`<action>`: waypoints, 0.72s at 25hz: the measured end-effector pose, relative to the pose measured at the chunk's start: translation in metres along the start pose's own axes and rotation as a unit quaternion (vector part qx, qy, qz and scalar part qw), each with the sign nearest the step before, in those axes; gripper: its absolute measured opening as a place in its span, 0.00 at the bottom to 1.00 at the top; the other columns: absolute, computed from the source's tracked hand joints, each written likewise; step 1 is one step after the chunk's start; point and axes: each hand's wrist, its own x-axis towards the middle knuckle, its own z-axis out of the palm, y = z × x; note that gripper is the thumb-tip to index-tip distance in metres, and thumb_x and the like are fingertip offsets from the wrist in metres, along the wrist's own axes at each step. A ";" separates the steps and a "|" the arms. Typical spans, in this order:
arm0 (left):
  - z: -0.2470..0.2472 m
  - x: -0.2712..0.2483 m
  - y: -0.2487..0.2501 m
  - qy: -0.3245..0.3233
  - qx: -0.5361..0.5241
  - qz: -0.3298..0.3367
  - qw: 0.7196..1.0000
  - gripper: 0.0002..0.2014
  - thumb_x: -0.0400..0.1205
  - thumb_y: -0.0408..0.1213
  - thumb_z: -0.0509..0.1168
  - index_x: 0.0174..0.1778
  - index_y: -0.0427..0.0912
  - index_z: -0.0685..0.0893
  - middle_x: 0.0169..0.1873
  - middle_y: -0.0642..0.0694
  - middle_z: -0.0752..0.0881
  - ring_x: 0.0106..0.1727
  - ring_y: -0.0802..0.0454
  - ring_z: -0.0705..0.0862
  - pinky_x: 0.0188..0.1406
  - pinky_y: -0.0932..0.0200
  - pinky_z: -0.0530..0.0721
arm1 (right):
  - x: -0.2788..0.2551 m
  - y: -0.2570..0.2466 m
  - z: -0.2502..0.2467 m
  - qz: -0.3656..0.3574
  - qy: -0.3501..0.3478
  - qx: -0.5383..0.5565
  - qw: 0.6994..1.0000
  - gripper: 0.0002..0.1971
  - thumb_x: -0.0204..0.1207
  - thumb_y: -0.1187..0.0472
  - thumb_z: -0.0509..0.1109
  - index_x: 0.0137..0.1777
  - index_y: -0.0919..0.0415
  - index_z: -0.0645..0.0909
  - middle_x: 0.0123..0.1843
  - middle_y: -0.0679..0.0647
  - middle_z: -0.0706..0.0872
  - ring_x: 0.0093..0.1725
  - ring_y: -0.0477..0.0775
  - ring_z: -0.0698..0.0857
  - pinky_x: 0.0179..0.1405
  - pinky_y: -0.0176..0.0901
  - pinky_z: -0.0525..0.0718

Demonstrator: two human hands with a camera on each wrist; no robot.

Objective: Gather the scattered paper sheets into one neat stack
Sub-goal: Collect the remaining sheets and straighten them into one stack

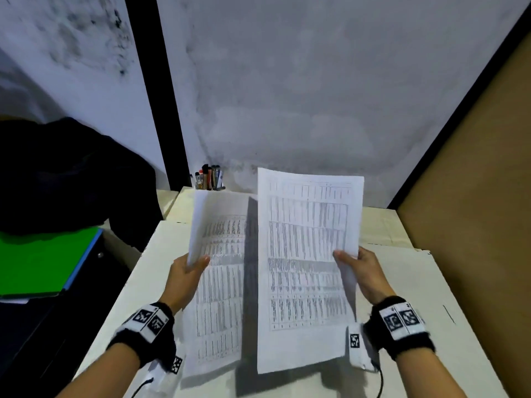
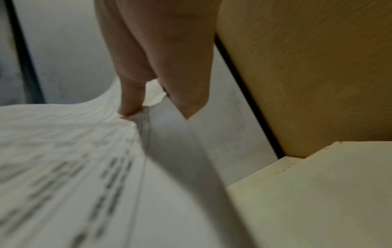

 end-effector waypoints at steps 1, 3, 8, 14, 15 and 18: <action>0.012 -0.001 0.004 -0.027 -0.013 -0.001 1.000 0.28 0.72 0.53 0.65 0.45 0.25 0.78 0.32 0.39 0.78 0.33 0.45 0.77 0.33 0.50 0.76 | -0.001 0.000 0.010 0.000 -0.009 -0.008 1.000 0.14 0.76 0.64 0.69 0.61 0.66 0.82 0.51 0.54 0.90 0.55 0.59 0.87 0.61 0.53 0.82; 0.034 -0.007 0.018 -0.085 -0.044 0.007 0.995 0.27 0.72 0.55 0.66 0.45 0.29 0.81 0.33 0.39 0.82 0.36 0.44 0.82 0.38 0.46 0.80 | 0.000 0.007 0.028 0.010 -0.026 -0.016 0.999 0.18 0.77 0.64 0.68 0.67 0.66 0.77 0.57 0.58 0.86 0.57 0.60 0.85 0.59 0.50 0.81; 0.065 -0.025 0.058 -0.099 -0.134 0.038 0.985 0.17 0.83 0.50 0.54 0.39 0.46 0.83 0.27 0.58 0.90 0.31 0.65 0.87 0.32 0.70 0.83 | -0.002 0.009 0.035 0.035 -0.029 0.073 0.996 0.22 0.73 0.73 0.71 0.66 0.67 0.72 0.56 0.62 0.85 0.47 0.54 0.86 0.46 0.40 0.85; 0.072 -0.018 0.068 -0.079 -0.105 0.094 0.987 0.09 0.81 0.30 0.62 0.51 0.48 0.82 0.46 0.52 0.87 0.48 0.59 0.88 0.52 0.57 0.85 | -0.009 -0.009 0.040 -0.076 0.015 0.078 0.994 0.12 0.72 0.75 0.70 0.45 0.56 0.83 0.34 0.43 0.92 0.35 0.39 0.90 0.38 0.31 0.87; 0.072 -0.019 0.072 -0.084 -0.104 0.090 0.987 0.11 0.81 0.28 0.61 0.47 0.50 0.82 0.44 0.53 0.87 0.44 0.63 0.88 0.47 0.62 0.86 | -0.010 -0.012 0.042 -0.083 0.010 0.086 0.993 0.12 0.71 0.76 0.70 0.44 0.57 0.84 0.33 0.45 0.92 0.36 0.42 0.90 0.38 0.33 0.88; 0.074 -0.018 0.074 -0.093 -0.092 0.098 0.986 0.11 0.79 0.31 0.64 0.45 0.55 0.81 0.42 0.55 0.87 0.43 0.62 0.88 0.37 0.71 0.85 | -0.013 -0.014 0.050 -0.090 -0.008 0.080 0.993 0.11 0.69 0.76 0.72 0.42 0.58 0.84 0.39 0.52 0.90 0.42 0.54 0.88 0.39 0.38 0.89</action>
